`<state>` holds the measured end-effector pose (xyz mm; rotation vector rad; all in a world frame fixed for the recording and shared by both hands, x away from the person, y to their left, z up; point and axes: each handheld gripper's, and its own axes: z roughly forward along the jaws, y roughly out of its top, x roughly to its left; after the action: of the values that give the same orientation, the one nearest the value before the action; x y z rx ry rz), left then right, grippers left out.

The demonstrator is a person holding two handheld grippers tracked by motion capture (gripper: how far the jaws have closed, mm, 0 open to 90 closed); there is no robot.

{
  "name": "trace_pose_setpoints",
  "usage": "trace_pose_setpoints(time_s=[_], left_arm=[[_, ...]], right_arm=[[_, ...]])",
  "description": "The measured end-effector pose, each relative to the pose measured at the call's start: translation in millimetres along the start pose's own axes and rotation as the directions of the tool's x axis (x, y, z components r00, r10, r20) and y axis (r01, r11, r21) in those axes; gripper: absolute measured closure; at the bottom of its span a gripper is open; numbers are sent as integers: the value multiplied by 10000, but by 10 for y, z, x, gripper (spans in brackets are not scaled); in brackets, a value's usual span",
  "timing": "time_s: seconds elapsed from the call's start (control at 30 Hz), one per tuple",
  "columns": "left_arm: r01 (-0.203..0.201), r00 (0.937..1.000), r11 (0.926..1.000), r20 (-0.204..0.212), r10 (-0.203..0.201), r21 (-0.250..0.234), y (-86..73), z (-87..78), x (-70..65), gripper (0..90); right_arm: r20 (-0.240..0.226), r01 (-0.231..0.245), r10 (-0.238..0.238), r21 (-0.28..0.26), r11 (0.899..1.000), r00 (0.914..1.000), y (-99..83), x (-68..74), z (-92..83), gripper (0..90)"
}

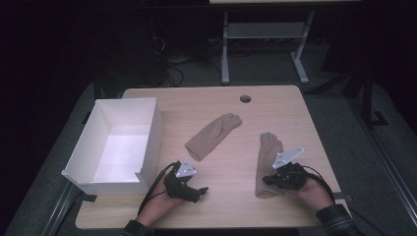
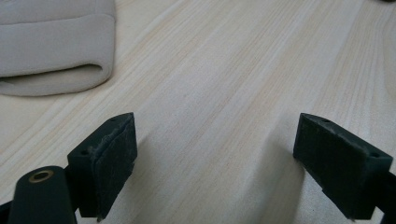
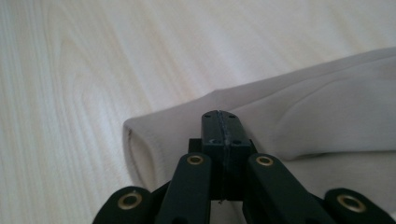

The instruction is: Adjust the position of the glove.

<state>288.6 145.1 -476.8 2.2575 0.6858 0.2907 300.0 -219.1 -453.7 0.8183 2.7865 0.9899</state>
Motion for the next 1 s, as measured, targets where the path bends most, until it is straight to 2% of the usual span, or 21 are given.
trace_pose_setpoints(time_s=[0.1, 0.13, 0.2, 0.23, 0.3, 0.43, 0.47, 0.53, 0.57, 0.63, 0.67, 0.7, 0.87, 0.97, 1.0], left_arm=[[50, 10000, 10000, 0, -50, 1, -6, -7, -7, 129], [33, 10000, 10000, -1, -33, 13, -9, -12, -9, 129], [38, 10000, 10000, 3, -38, 7, -9, -12, -9, 129], [38, 10000, 10000, 3, -38, 7, -9, -12, -9, 129], [22, 10000, 10000, 26, -22, 3, -8, -10, -5, 128], [27, 10000, 10000, 28, -27, 3, -8, -10, -6, 128], [30, 10000, 10000, 28, -30, 0, -8, -10, -6, 128], [28, 10000, 10000, 26, -28, 0, -8, -10, -6, 128], [28, 10000, 10000, 28, -28, 0, -8, -9, -6, 128], [26, 10000, 10000, 28, -26, 0, -8, -9, -6, 128], [25, 10000, 10000, 28, -25, 3, -8, -10, -6, 128], [27, 10000, 10000, 27, -27, 1, -8, -10, -6, 128], [24, 10000, 10000, 27, -24, 3, -8, -10, -6, 128], [24, 10000, 10000, 28, -24, 3, -8, -10, -6, 128], [24, 10000, 10000, 28, -24, 3, -8, -10, -6, 128]], right_arm=[[448, -156, 175, -434, 9989, 9988, 38, -120, -91, 899], [742, -217, 259, -562, 9982, 9969, 57, -213, -129, 898], [979, -280, 344, -660, 9974, 9946, 69, -315, -137, 899], [979, -280, 344, -660, 9974, 9946, 69, -315, -137, 899], [1089, -531, 615, -793, 9954, 9921, 76, -469, -75, 898], [1105, -605, 654, -468, 9971, 9917, 83, -539, 35, 899], [1000, -530, 584, -566, 9970, 9933, 95, -549, 65, 899], [1011, -581, 631, -520, 9970, 9929, 108, -540, 72, 899], [795, -462, 496, -442, 9980, 9956, 131, -514, 114, 899], [746, -396, 424, -385, 9985, 9963, 137, -497, 141, 899], [751, -224, 255, -413, 9989, 9968, 148, -471, 163, 899], [561, -82, 101, -343, 9994, 9984, 180, -411, 188, 899], [142, 101, -96, -358, 9993, 9999, 200, -300, 221, 899], [-238, 423, -433, -410, 9983, 9988, 203, -140, 253, 899], [-238, 423, -433, -410, 9983, 9988, 203, -140, 253, 899]])
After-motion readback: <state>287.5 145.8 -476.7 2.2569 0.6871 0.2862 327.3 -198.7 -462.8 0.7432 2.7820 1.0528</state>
